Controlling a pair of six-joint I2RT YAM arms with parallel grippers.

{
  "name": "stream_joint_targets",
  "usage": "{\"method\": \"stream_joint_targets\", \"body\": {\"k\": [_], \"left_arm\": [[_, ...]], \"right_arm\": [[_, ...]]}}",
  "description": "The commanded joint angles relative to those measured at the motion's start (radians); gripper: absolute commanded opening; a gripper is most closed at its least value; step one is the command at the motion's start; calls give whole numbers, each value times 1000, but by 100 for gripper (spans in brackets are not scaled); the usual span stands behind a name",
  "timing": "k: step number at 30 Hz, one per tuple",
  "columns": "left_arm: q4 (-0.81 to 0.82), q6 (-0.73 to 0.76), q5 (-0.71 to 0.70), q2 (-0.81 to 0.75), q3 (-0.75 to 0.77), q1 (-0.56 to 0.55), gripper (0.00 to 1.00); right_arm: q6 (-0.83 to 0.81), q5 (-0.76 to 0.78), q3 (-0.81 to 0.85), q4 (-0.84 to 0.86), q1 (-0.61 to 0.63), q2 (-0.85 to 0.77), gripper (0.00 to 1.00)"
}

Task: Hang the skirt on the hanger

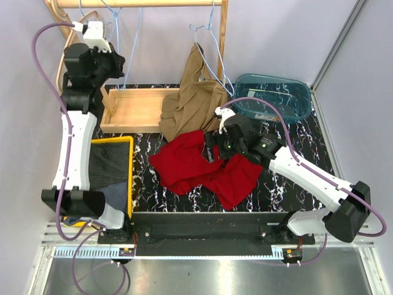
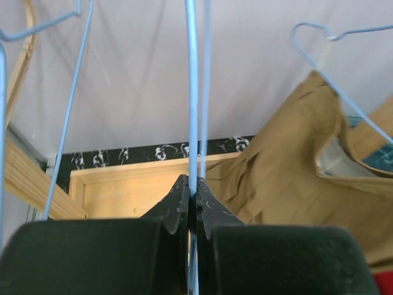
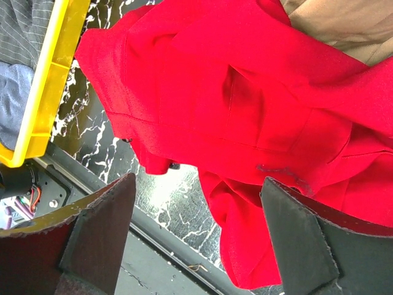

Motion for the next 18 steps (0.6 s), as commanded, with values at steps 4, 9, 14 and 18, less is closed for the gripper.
{"method": "stream_joint_targets", "body": {"k": [4, 9, 14, 18], "left_arm": [[-18, -28, 150, -211, -78, 5, 0], [-76, -112, 219, -405, -275, 5, 0], [-224, -91, 260, -571, -413, 5, 0], [-251, -126, 306, -735, -555, 2, 0]], "right_arm": [[-13, 103, 26, 15, -1, -77, 100], [-30, 185, 48, -42, -1, -71, 100], [-33, 205, -6, -73, -1, -111, 96], [-19, 190, -38, -70, -1, -149, 94]]}}
